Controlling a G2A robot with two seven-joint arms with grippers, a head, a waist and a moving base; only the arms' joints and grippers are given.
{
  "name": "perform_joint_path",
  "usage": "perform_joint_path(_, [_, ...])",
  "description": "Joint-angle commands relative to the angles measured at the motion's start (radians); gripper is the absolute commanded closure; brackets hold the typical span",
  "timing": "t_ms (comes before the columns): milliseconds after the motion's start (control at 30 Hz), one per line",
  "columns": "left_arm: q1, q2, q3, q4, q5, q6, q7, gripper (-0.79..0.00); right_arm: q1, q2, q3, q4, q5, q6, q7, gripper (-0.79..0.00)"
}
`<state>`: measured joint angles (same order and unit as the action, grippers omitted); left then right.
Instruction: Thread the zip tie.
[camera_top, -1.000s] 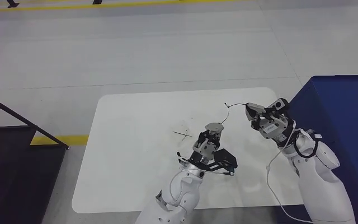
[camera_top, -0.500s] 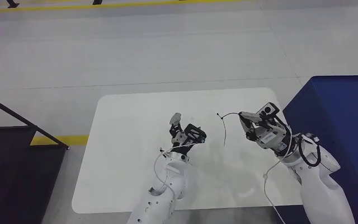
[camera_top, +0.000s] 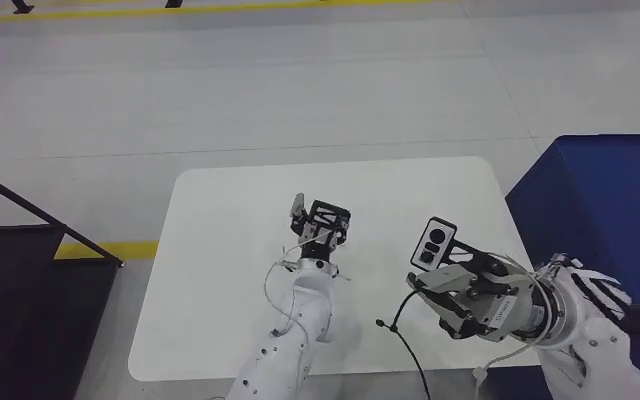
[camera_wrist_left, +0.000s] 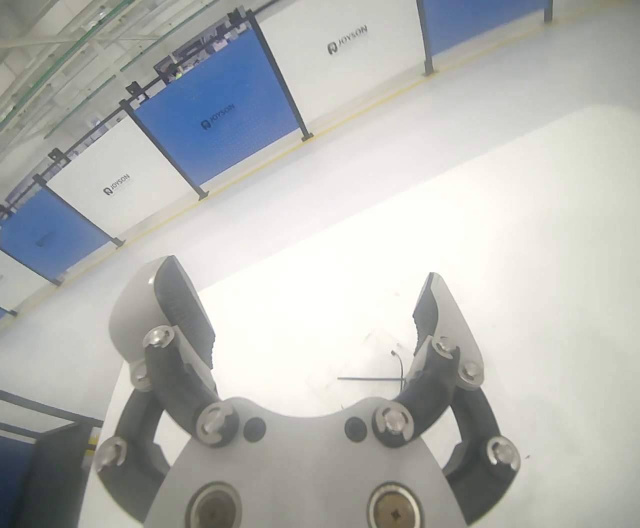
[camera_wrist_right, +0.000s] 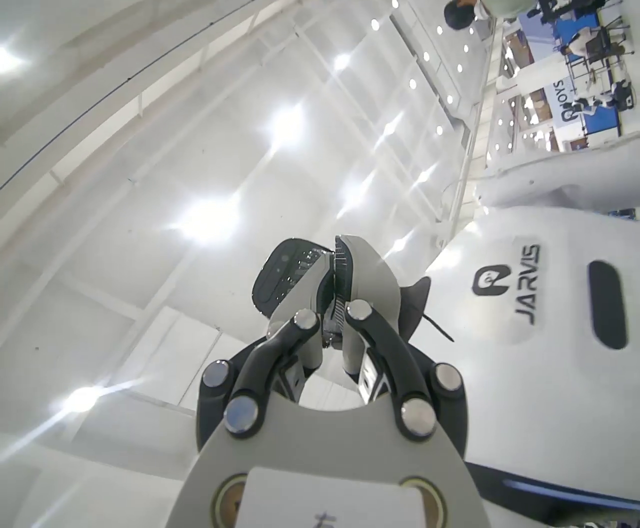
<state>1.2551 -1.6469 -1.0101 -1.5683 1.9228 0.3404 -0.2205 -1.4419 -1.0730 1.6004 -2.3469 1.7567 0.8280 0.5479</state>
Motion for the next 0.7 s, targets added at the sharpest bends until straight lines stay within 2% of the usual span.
perform_joint_path(0, [0.046, 0.004, -0.043, -0.093, -0.130, -0.009, 0.083, -0.785, 0.023, 0.001, 0.015, -0.003, 0.015, -0.009, -0.023, 0.000])
perform_joint_path(133, [0.110, 0.013, -0.105, -0.182, -0.213, -0.031, 0.168, -0.785, 0.042, 0.002, 0.017, -0.003, 0.032, -0.002, -0.039, 0.000])
perform_joint_path(433, [0.116, 0.015, -0.110, -0.187, -0.217, -0.036, 0.168, -0.785, 0.064, 0.001, 0.000, -0.003, 0.013, -0.028, -0.058, 0.000])
perform_joint_path(500, [0.116, 0.015, -0.110, -0.187, -0.217, -0.036, 0.168, -0.785, 0.081, 0.001, 0.003, -0.003, -0.074, -0.075, -0.064, 0.000])
perform_joint_path(567, [0.116, 0.015, -0.110, -0.187, -0.217, -0.036, 0.168, -0.785, 0.089, 0.002, -0.005, -0.003, -0.225, -0.146, -0.053, 0.000])
perform_joint_path(667, [0.119, 0.016, -0.116, -0.194, -0.214, -0.034, 0.174, -0.785, 0.094, 0.007, -0.050, 0.063, -0.436, -0.176, -0.023, 0.000])
